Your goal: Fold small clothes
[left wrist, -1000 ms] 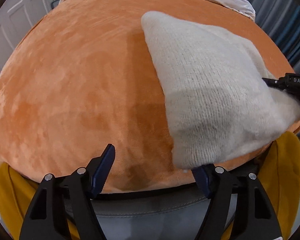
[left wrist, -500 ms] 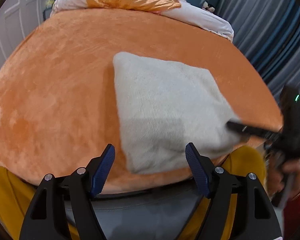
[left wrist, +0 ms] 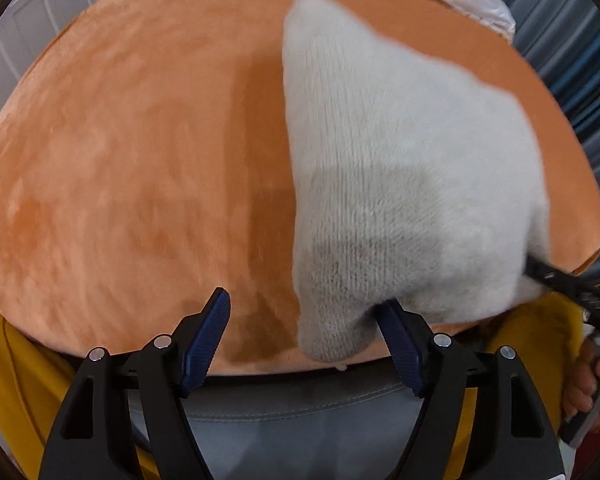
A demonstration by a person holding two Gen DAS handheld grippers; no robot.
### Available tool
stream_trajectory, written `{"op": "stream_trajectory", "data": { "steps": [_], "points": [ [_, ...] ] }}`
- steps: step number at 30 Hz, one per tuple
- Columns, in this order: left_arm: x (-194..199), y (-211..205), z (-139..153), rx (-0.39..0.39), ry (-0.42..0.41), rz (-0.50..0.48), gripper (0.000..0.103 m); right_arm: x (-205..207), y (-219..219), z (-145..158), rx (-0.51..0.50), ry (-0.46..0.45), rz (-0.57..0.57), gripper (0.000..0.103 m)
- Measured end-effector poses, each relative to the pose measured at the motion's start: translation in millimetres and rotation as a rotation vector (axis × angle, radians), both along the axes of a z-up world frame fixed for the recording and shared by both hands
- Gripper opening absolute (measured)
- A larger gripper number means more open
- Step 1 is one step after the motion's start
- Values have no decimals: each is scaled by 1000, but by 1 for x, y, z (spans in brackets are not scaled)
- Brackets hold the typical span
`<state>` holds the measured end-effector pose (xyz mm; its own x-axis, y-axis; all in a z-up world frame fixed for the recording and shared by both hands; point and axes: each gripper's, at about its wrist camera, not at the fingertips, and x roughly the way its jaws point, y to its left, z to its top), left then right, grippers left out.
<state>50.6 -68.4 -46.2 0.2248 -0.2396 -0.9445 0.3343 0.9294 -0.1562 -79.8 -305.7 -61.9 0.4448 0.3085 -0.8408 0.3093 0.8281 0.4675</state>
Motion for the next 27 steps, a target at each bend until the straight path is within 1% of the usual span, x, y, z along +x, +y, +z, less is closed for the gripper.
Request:
{"op": "stream_trajectory", "data": {
  "steps": [2,4,6,7,10,11,13,15,17,18,19,21,22,23,24,25,26,27],
  "points": [
    [-1,0,0,4,-14,1,72,2,1,4,-6,8,4,17],
    [-5,-2,10,-12,-36,-26,69,1,3,8,-38,15,21,17],
    [-13,0,30,-54,-73,-54,68,5,6,14,-57,7,21,22],
    [-18,3,42,-78,-95,-57,68,1,7,21,-72,1,13,24],
    [-24,20,71,-127,-157,-14,70,-7,15,47,-146,-28,-7,24],
    [-24,25,76,-132,-168,3,70,-10,22,64,-209,-55,-2,24],
    [-20,36,83,-129,-187,50,70,-4,30,89,-277,-110,24,24],
    [-15,40,85,-123,-189,73,70,10,49,116,-266,-190,79,24],
    [-10,41,86,-112,-197,90,70,26,68,131,-222,-247,154,24],
    [-8,41,88,-110,-203,97,70,34,77,132,-211,-258,178,24],
    [-6,41,90,-105,-209,102,70,42,86,129,-210,-256,204,24],
    [-5,39,95,-98,-224,107,70,59,111,104,-209,-200,268,23],
    [-5,41,97,-93,-229,112,70,67,120,85,-205,-150,294,23],
    [-4,42,97,-91,-229,115,70,72,130,50,-183,-53,336,21],
    [-4,42,96,-91,-227,117,70,74,136,29,-167,-10,345,20],
    [-3,41,94,-87,-219,118,70,71,139,14,-127,-13,342,19],
    [-4,40,93,-81,-214,115,70,67,139,10,-92,-20,339,19],
    [-2,40,92,-78,-212,111,70,64,136,12,-86,-18,338,19]
  ]
}}
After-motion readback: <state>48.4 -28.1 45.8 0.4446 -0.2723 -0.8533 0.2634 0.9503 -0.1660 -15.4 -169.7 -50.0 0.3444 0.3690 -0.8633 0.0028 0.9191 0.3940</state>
